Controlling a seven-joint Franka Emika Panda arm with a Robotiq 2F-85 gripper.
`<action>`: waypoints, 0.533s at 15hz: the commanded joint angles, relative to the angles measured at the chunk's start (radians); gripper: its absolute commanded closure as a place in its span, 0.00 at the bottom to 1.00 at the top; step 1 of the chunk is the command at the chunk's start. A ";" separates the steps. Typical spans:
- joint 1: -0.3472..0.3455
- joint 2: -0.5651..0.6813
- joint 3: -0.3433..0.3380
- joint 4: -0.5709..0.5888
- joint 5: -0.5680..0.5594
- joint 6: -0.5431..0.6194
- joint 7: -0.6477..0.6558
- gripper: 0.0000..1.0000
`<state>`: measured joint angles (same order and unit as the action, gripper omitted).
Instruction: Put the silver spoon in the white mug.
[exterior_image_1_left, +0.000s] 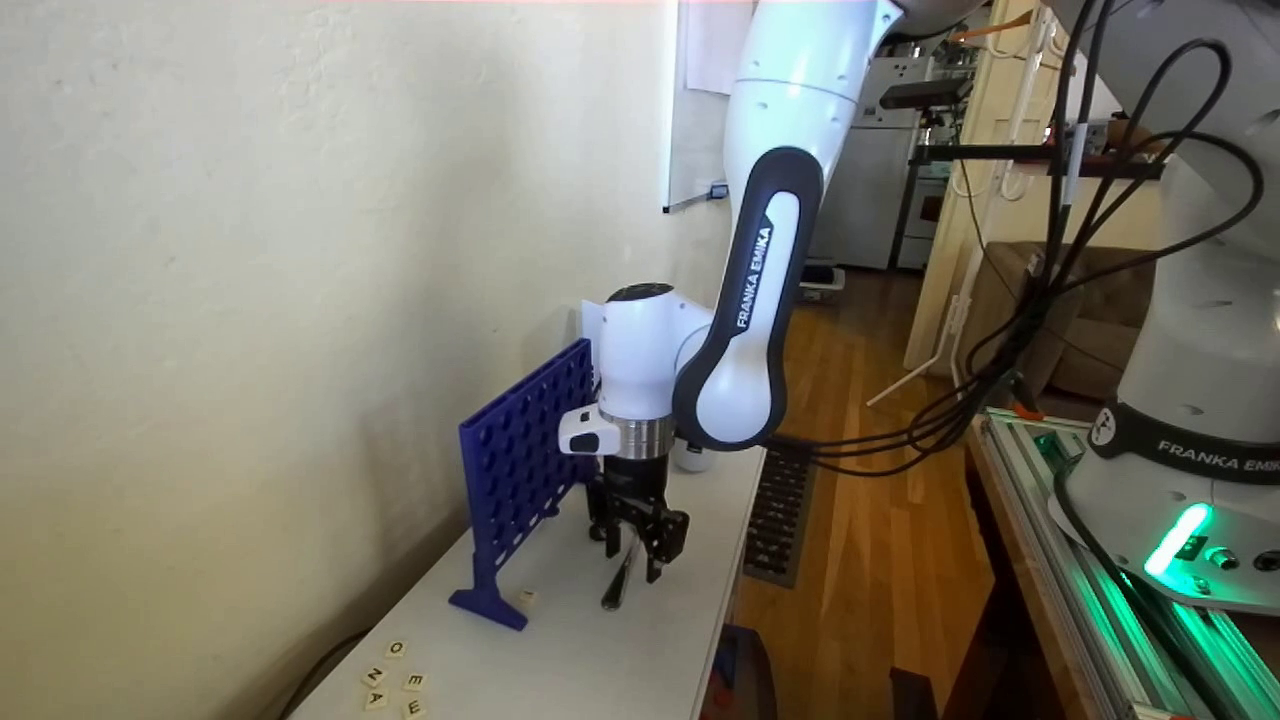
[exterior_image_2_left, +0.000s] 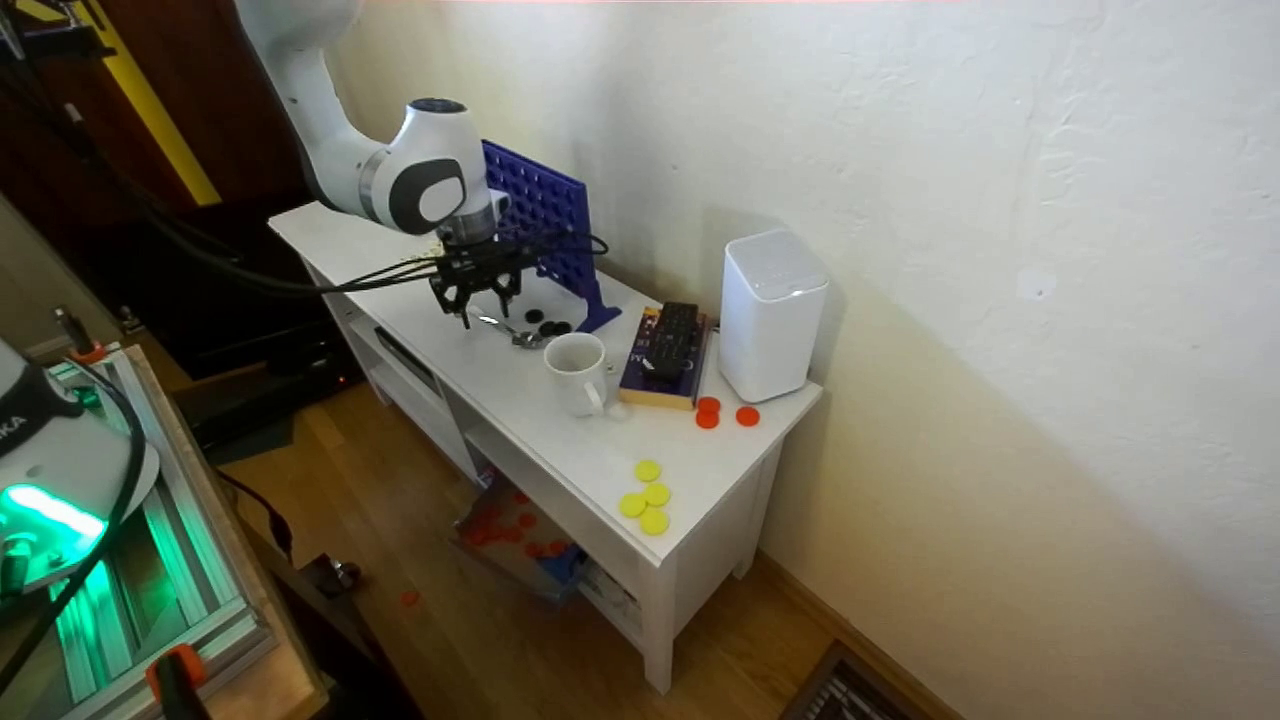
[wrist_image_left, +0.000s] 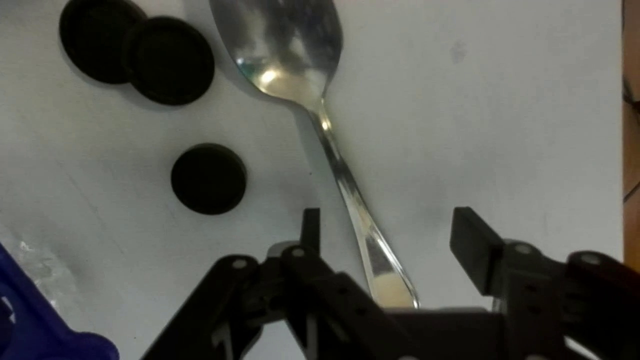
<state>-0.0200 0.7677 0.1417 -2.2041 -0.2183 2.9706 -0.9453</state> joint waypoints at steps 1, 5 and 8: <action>-0.008 0.021 0.003 0.029 -0.044 -0.032 0.016 0.37; -0.011 0.026 0.006 0.037 -0.051 -0.053 0.010 0.54; -0.011 0.023 0.006 0.045 -0.054 -0.074 0.006 0.54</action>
<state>-0.0218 0.7762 0.1420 -2.1849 -0.2357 2.9298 -0.9462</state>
